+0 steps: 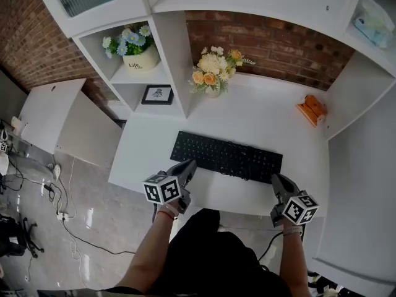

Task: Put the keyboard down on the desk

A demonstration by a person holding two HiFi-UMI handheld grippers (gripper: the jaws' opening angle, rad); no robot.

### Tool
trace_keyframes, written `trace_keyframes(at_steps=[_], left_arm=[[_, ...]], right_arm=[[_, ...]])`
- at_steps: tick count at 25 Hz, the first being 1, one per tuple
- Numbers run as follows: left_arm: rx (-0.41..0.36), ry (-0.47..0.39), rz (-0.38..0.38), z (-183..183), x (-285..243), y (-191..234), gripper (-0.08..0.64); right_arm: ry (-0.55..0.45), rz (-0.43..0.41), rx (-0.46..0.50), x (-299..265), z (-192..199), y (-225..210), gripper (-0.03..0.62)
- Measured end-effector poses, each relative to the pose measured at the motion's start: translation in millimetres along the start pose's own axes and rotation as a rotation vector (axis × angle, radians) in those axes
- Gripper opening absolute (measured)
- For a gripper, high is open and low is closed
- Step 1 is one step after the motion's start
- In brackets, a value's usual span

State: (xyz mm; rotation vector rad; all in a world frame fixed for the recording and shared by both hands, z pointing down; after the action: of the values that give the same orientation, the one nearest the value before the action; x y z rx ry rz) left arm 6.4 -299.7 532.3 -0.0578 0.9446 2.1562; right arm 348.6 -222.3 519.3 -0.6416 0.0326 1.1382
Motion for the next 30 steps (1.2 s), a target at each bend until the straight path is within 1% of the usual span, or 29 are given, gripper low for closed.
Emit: trace_keyframes(at_steps=[2,4,5,7,10,13,25,30], left_arm=[[-0.078,-0.048,-0.015,-11.4,7.6,-2.6,-0.003],[-0.158,-0.085,-0.025,-20.6,14.4,-6.4,-0.003],[-0.188,-0.105,-0.029,-24.7,17.8,-8.0,-0.003],[-0.225,-0.151,-0.032,-32.4,24.4,-10.7,-0.003],[-0.252,-0.208,-0.037,-43.5,31.4,-15.3,-0.003],[-0.278,-0.241,-0.043,-53.2,35.6,-21.0,-0.003],[-0.321,-0.310,0.003,-79.5,41.8,-44.5,-0.003],[-0.320,-0.341,0.010,-88.1,51.0,-47.4,-0.002]], right_arm=[[-0.025,0.015,0.064,4.0,-7.1,2.6,-0.003],[-0.058,0.028,0.106,8.9,-14.2,5.5,-0.003],[-0.076,0.032,0.123,11.6,-17.8,7.4,-0.003],[-0.107,0.036,0.159,16.7,-25.3,11.8,-0.003],[-0.139,0.041,0.221,21.6,-37.5,18.6,-0.003],[-0.176,0.043,0.262,25.0,-49.9,26.2,-0.003],[-0.257,0.031,0.358,29.1,-79.9,57.0,-0.003],[-0.288,0.037,0.368,33.7,-88.9,66.0,-0.003]])
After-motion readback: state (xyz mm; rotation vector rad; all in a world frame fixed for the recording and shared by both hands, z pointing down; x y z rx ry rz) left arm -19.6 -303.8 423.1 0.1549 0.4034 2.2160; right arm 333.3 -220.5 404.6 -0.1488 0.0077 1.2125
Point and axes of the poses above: the fingertips, and each gripper's own axes: x backward along the fingers, y to its left, z out of its underside, the point moved 6 cm from there along x, backward along the fingers
